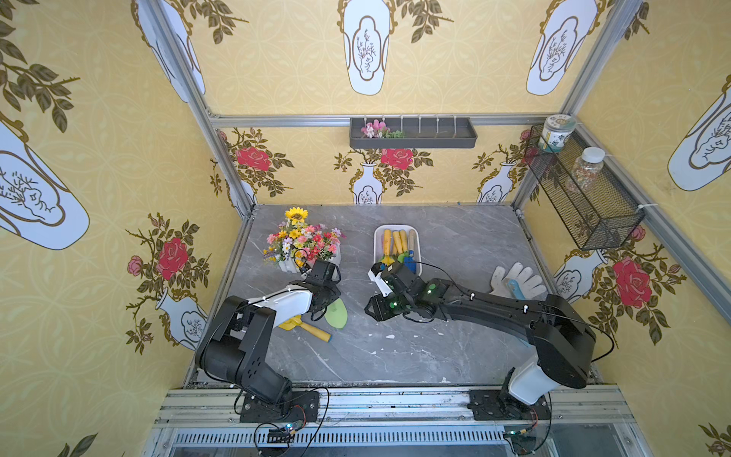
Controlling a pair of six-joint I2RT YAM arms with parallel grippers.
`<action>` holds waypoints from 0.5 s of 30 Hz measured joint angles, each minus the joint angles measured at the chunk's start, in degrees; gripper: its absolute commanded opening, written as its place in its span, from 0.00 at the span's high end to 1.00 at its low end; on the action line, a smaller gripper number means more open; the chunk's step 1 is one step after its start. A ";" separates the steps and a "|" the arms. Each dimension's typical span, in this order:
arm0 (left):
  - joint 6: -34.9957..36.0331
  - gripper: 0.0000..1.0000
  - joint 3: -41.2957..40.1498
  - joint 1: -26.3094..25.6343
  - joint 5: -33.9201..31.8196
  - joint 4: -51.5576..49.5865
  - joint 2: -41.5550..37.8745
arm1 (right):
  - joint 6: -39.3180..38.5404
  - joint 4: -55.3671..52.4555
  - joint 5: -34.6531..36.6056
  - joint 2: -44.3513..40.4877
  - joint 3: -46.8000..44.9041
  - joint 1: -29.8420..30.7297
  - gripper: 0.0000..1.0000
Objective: Put the shovel into the storage box
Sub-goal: Pick up the shovel from the center of the board.
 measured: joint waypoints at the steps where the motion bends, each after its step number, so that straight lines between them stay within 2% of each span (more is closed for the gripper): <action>1: 0.02 0.74 0.00 0.00 0.00 0.09 0.02 | -0.13 0.00 0.00 0.00 0.00 0.00 0.53; 9: -0.04 0.83 -1.25 0.00 0.85 -0.61 -2.16 | -0.15 0.02 0.15 -0.52 -1.14 -0.11 0.53; 15: -0.20 0.85 -1.81 -0.26 2.21 -2.16 -5.77 | -0.13 0.07 0.20 -1.51 -1.86 -0.48 0.53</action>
